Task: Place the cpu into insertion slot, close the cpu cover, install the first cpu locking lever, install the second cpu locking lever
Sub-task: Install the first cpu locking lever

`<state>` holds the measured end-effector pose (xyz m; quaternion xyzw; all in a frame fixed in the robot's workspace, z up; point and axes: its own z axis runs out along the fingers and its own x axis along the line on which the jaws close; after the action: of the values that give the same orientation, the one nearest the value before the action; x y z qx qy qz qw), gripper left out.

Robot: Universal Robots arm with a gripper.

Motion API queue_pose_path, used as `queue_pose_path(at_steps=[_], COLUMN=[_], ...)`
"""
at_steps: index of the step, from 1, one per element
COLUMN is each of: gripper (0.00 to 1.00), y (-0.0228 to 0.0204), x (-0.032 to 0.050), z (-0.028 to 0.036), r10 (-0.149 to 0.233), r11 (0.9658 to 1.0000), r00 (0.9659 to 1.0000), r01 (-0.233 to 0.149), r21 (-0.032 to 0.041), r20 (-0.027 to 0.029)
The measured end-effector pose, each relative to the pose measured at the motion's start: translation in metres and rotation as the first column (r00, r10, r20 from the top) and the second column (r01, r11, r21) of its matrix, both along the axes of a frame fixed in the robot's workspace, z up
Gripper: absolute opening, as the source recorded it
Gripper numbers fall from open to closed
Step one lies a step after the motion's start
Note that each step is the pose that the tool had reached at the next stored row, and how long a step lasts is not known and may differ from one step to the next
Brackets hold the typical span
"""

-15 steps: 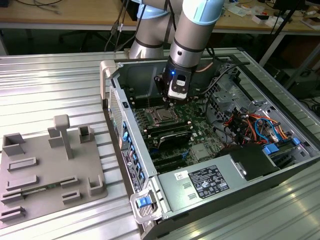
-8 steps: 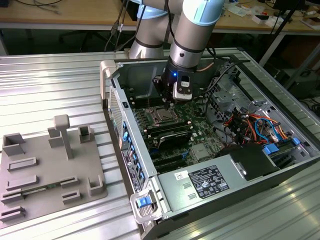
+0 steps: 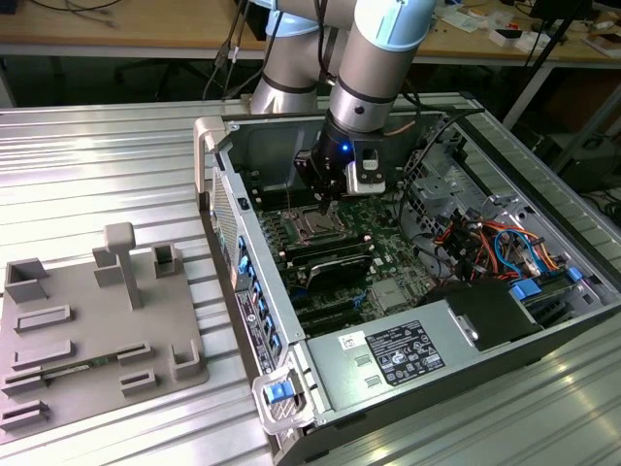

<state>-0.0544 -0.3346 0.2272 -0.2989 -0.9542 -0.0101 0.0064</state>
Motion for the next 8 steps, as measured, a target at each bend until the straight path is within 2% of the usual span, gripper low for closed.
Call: queue_pose_path(at_steps=[1, 3, 5, 7, 8], gripper=[0.11, 0.11, 0.11, 0.11, 0.11], y=[0.0000, 0.0000, 0.0000, 0.0000, 0.0000], x=[0.0000, 0.0000, 0.0000, 0.0000, 0.0000], z=[-0.0002, -0.0003, -0.0005, -0.0005, -0.0005], r10=[0.034, 0.070, 0.134, 0.171, 0.179], r11=[0.9994, 0.9975, 0.9909, 0.9853, 0.9839], r00=[0.9994, 0.9975, 0.9909, 0.9853, 0.9839], r01=[-0.034, -0.070, -0.134, -0.171, -0.179], r21=[-0.0001, -0.0001, 0.0007, 0.0012, 0.0013], r20=[0.0000, 0.0000, 0.0001, 0.0002, 0.0002])
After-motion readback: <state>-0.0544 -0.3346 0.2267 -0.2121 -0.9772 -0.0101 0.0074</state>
